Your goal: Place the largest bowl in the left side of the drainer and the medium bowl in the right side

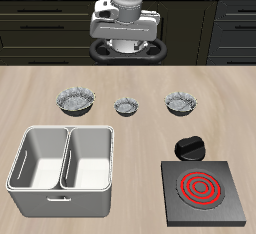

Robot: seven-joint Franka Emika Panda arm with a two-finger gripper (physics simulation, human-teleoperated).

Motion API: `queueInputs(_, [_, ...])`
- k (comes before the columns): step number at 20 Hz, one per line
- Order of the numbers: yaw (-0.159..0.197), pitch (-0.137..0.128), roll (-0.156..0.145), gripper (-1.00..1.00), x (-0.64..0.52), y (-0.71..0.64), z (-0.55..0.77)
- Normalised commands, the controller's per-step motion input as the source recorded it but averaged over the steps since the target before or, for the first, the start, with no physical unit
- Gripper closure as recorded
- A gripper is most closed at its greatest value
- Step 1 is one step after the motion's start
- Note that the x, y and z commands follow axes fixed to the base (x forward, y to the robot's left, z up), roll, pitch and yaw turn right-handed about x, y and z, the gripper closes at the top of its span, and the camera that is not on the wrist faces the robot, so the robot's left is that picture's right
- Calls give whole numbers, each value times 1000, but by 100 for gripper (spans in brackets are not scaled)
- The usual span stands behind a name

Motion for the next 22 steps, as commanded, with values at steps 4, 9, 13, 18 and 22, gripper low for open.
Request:
queueInputs(4, [25,-35,-4,-100,57,-95,45])
queueInputs(9, [27,-21,-4,-100,121,-337,-4])
queueInputs(13, [11,23,-5,-100,195,-427,-120])
queueInputs(18, [-38,27,-39,-100,156,-446,-105])
queueInputs(22, [-8,-1,-20,-100,64,-215,-24])
